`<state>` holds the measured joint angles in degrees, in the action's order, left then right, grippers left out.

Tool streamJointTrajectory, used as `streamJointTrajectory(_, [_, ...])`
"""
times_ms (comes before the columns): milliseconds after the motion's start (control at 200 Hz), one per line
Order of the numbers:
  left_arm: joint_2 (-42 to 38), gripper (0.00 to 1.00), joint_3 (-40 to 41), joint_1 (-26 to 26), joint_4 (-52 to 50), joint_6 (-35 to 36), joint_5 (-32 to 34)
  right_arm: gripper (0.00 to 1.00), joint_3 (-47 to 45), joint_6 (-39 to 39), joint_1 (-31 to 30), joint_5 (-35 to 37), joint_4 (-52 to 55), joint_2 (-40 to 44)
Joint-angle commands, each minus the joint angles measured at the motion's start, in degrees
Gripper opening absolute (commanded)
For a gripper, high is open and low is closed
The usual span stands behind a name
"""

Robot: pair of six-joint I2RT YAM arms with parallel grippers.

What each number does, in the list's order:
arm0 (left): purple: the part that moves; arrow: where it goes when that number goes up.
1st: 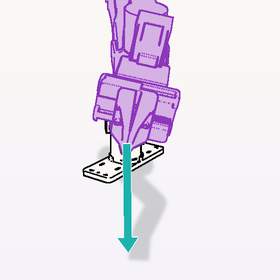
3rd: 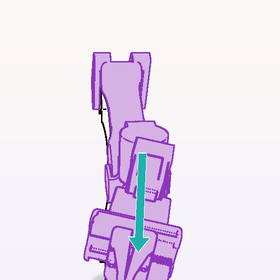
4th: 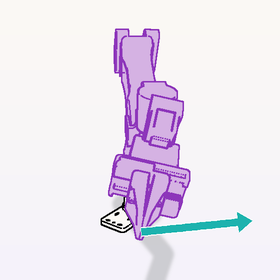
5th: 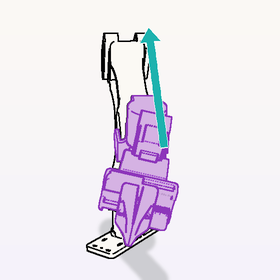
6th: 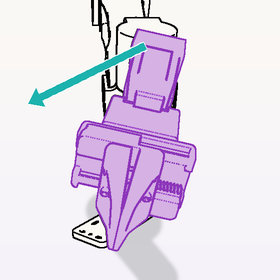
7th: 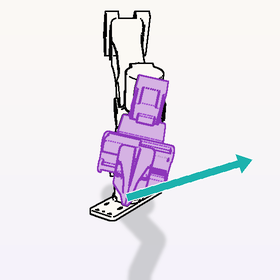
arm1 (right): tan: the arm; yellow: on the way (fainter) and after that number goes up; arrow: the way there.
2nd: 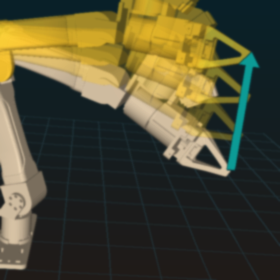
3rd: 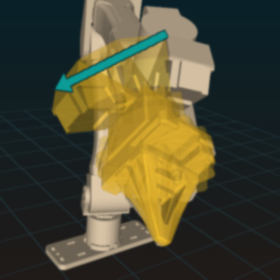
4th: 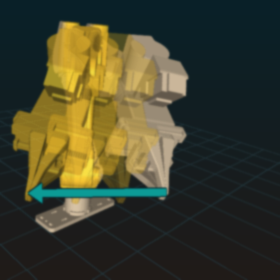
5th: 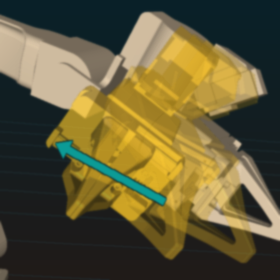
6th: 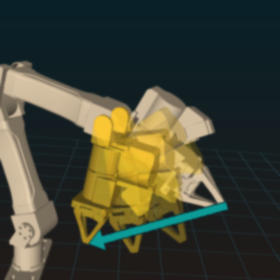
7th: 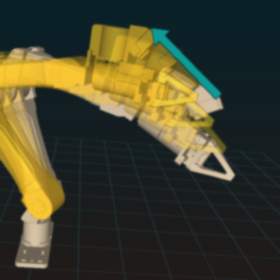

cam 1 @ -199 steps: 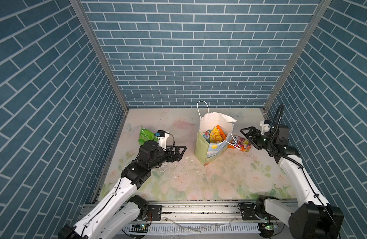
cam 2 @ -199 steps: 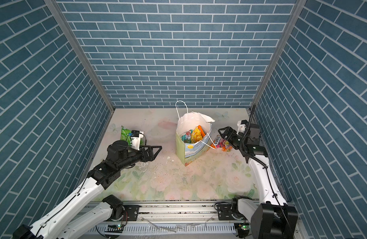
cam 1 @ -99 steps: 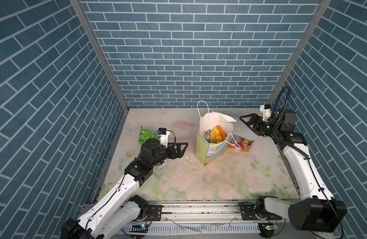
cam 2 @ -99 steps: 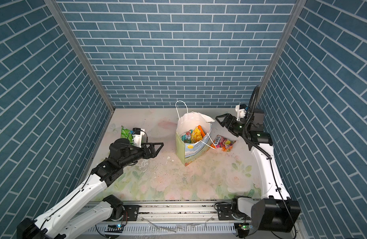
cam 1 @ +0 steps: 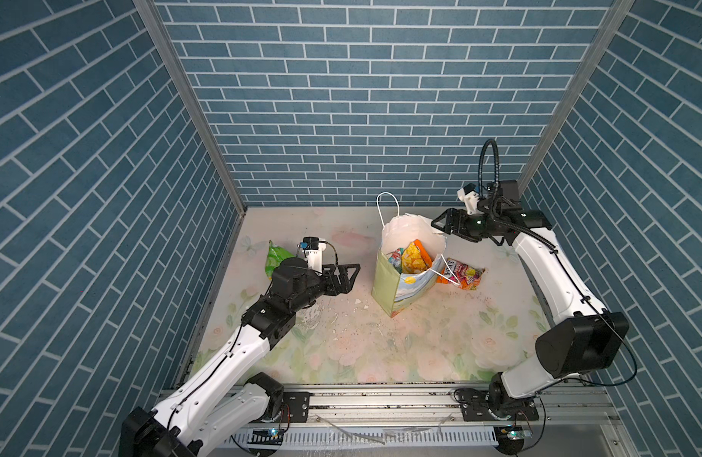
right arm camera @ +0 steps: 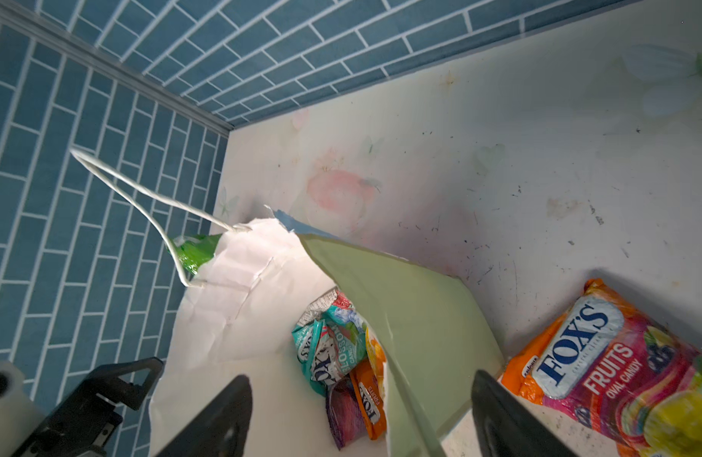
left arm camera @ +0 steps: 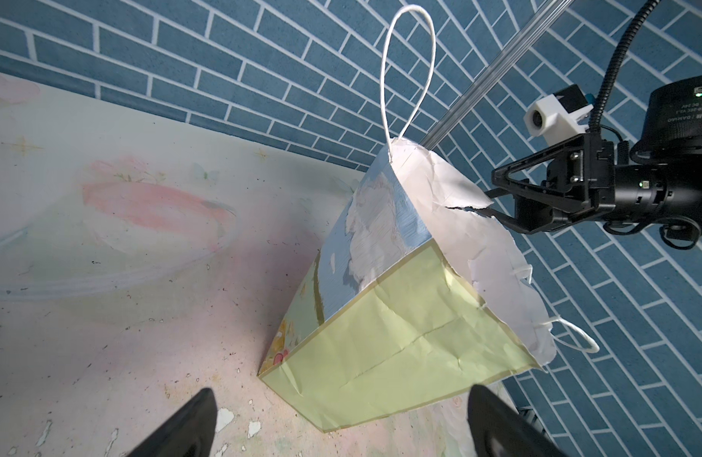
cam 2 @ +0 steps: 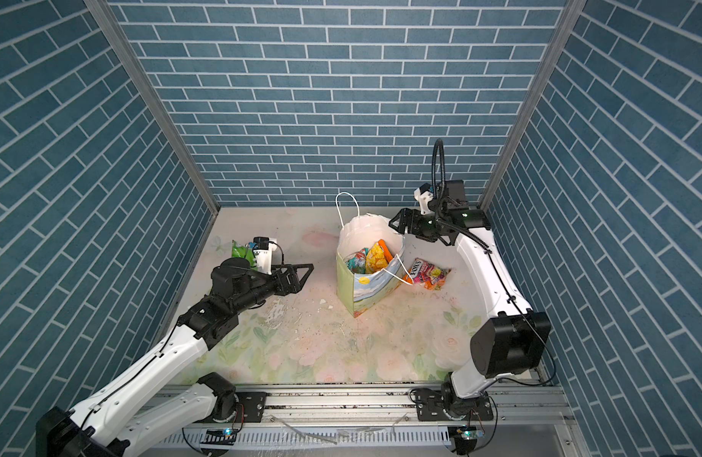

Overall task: Take the snacks out of the paper bag
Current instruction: Pick up the paper bag from the center of the table.

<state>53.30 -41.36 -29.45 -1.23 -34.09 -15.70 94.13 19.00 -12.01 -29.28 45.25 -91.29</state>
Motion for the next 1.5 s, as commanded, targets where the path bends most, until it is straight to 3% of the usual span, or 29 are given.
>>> streamJointTrajectory(0, [-0.26, 0.99, -0.79, -0.25, 0.35, 0.60, -0.04, 0.86, 2.70, -5.39, -1.65, 4.47, 5.10, -1.50])
streamJointTrajectory(285, [-0.14, 1.00, -0.21, -0.25, 0.18, 0.69, 0.24, 0.82, 5.74, -9.62, -4.84, 9.95, 9.52, -4.11])
streamJointTrajectory(505, [0.53, 1.00, -0.03, -0.25, 0.36, 0.83, 0.05, 0.69, 7.34, -11.79, -7.04, 13.48, 10.99, -5.37])
streamJointTrajectory(605, [0.53, 1.00, 0.23, -0.26, 0.44, 0.95, 0.14, 0.48, 7.48, -11.97, -7.34, 13.55, 10.29, -5.97])
streamJointTrajectory(695, [0.54, 1.00, 0.28, -0.30, 0.14, 1.08, 0.39, 0.42, 7.47, -11.79, -7.33, 13.64, 9.88, -6.54])
streamJointTrajectory(760, [0.43, 0.99, 0.23, -0.26, -0.20, 1.29, 0.37, 0.31, 7.54, -11.77, -7.31, 13.55, 10.11, -6.81])
streamJointTrajectory(920, [-0.21, 1.00, 0.49, -0.25, -0.48, 1.58, 0.75, 0.25, 6.70, -12.02, -7.62, 14.42, 10.36, -6.24])
streamJointTrajectory(1125, [0.48, 0.99, 0.67, -0.25, -0.56, 2.34, 1.74, 0.00, 4.94, -13.47, -8.36, 15.48, 10.60, -5.20])
streamJointTrajectory(1495, [0.50, 1.00, 0.23, -0.25, -0.25, 1.70, 0.59, 0.00, 3.12, -9.68, -8.61, 19.36, 8.03, -2.78])
